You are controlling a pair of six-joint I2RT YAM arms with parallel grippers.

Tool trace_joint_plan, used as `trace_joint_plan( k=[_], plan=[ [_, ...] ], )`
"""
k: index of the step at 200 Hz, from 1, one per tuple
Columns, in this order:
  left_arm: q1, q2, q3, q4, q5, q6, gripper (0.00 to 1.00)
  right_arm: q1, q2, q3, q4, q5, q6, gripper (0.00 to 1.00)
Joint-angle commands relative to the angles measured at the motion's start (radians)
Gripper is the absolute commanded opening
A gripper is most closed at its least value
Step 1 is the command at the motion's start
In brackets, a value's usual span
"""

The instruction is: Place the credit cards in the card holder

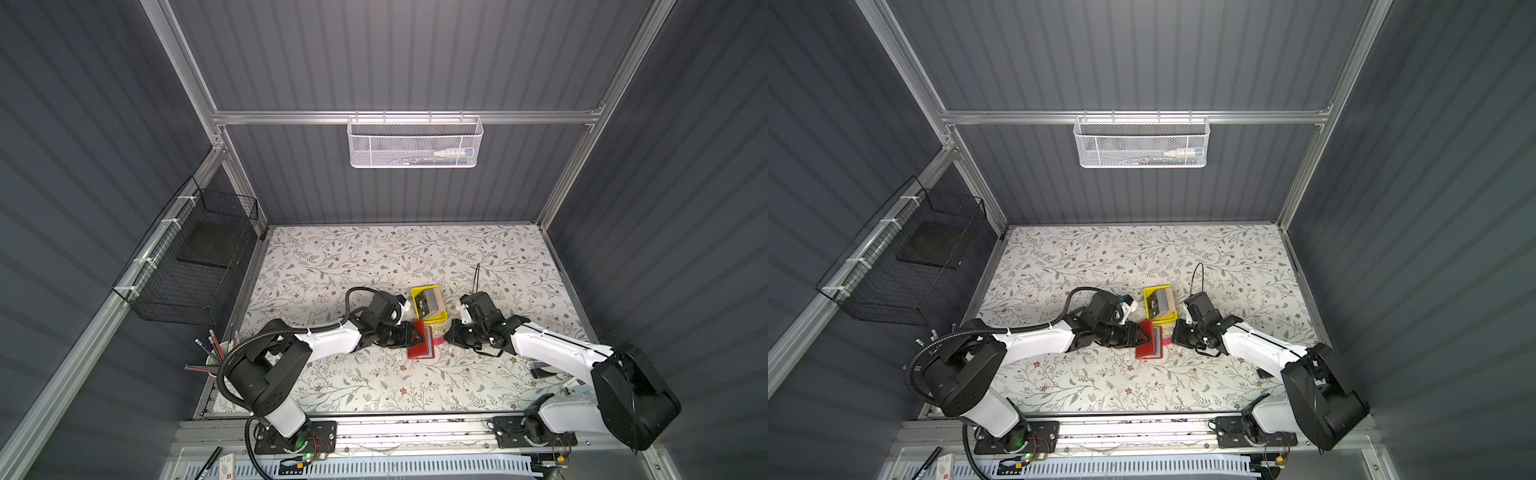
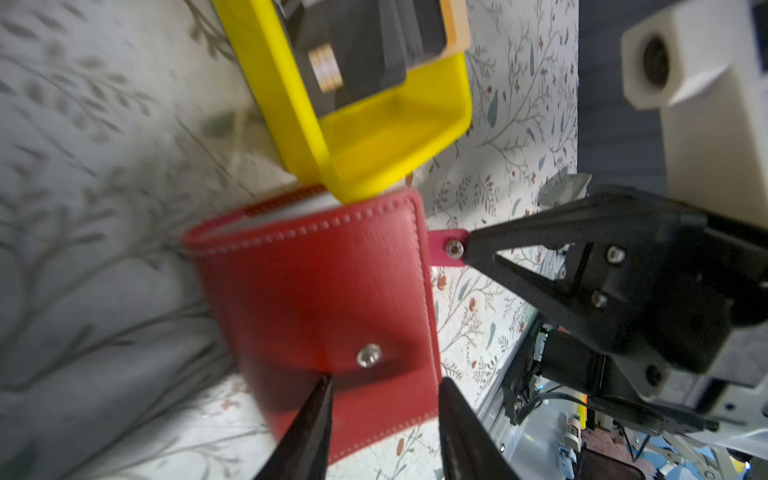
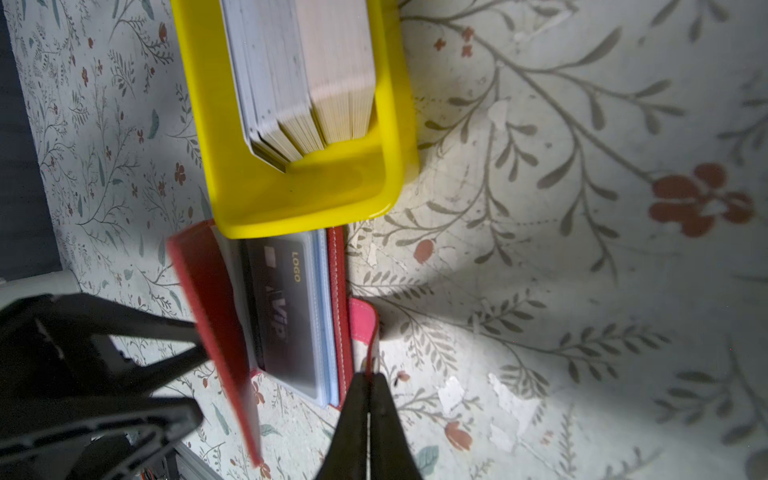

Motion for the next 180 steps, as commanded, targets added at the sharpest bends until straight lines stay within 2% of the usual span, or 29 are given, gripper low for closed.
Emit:
trace_joint_plan(
  k=[1, 52, 81, 123, 180],
  plan=[
    [0.028, -0.018, 0.029, -0.107, -0.013, 0.084, 0.43, 0.013, -0.033, -0.01, -0.028, -0.001, 0.015, 0.05],
    [0.03, 0.035, 0.011, -0.027, 0.041, 0.071, 0.43, 0.02, -0.112, -0.044, -0.07, 0.02, 0.045, 0.06],
    [-0.013, 0.05, 0.011, 0.0, 0.04, 0.059, 0.43, 0.018, -0.146, -0.061, -0.088, 0.036, 0.055, 0.06],
    [-0.051, 0.101, 0.003, 0.068, 0.048, 0.022, 0.42, 0.02, -0.148, -0.056, -0.11, 0.056, 0.047, 0.06],
    [-0.07, 0.131, 0.017, 0.065, 0.037, 0.027, 0.41, 0.019, -0.123, -0.027, -0.118, 0.053, 0.032, 0.07]
  ],
)
